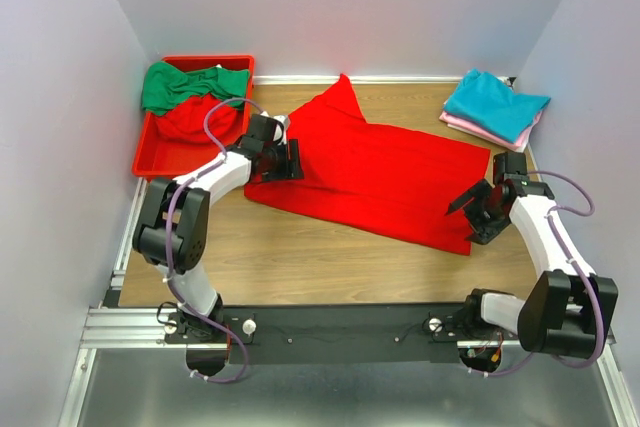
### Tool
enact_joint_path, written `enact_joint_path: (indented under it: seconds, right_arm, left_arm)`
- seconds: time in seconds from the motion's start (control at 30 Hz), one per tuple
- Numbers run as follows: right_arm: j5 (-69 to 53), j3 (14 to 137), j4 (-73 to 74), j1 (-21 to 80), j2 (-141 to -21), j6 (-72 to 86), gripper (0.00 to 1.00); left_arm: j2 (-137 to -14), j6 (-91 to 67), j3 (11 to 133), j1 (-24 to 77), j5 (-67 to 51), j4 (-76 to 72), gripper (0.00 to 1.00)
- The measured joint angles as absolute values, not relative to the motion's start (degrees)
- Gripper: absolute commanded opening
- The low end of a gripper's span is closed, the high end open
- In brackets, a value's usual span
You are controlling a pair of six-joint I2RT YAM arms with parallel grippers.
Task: Fold and stack the t-shirts
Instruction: Fold the tshirt
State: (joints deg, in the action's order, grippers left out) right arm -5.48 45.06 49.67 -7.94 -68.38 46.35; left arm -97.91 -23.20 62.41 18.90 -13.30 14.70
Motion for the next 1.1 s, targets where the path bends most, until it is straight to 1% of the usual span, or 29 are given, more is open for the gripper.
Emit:
enact_joint_path:
  seconds: [0.2,0.33,0.47,0.63,0.67,0.7,0.77,0.83,0.87,0.9,0.93,0.97,1.1]
  right_arm:
    - [-5.5,46.0,49.9,-7.9,-67.9,45.8,0.80]
    - [-5.5,46.0,50.1,-7.9,-67.9,45.5,0.80]
    - [-5.5,46.0,50.2,-7.9,-67.9,45.4,0.79]
    - [-5.5,46.0,50.3,-7.9,-67.9,45.4,0.80]
    - [-5.5,46.0,50.3,-7.9,-67.9,45.4,0.79]
    - [-5.5,46.0,50.3,-7.9,-67.9,45.3,0.80]
    - [-5.5,46.0,50.3,-7.9,-67.9,45.3,0.80]
    - [-5.5,46.0,50.3,-7.9,-67.9,45.3,0.80]
    - [-5.5,46.0,50.3,-7.9,-67.9,45.1,0.80]
    - [-5.5,46.0,50.3,-7.9,-67.9,45.1,0.80]
    - [-5.5,46.0,50.3,-7.9,-67.9,45.0,0.79]
    - [-5.5,46.0,50.3,-7.9,-67.9,44.9,0.80]
    - [-5.5,46.0,50.3,-7.9,-67.9,44.9,0.80]
  left_arm:
    - [-102.2,-23.2,64.0,19.4,-10.1,16.0,0.63]
    - [-103.4,-23.5,64.1,20.4,-8.2,16.6,0.55]
    - [-104.2,-23.6,64.4,21.9,-7.0,16.7,0.39]
    - [-104.8,-23.7,65.2,23.0,-5.6,16.9,0.38]
    - [-104.9,-23.7,65.4,23.0,-5.3,17.0,0.32]
    - [-105.0,-23.7,65.6,23.0,-5.1,17.1,0.28]
    - [-105.4,-23.7,66.2,23.0,-4.5,17.4,0.23]
    - [-105.6,-23.7,66.5,23.0,-4.1,17.5,0.15]
    - [-105.7,-23.6,66.8,23.0,-3.8,17.8,0.14]
    - [-105.8,-23.6,67.2,23.0,-3.6,17.9,0.10]
    - [-106.1,-23.6,67.7,23.0,-3.5,18.2,0.08]
    - [-106.6,-23.4,68.3,23.0,-3.4,18.2,0.01]
    - [-108.6,-22.9,71.1,23.1,-3.1,18.5,0.00]
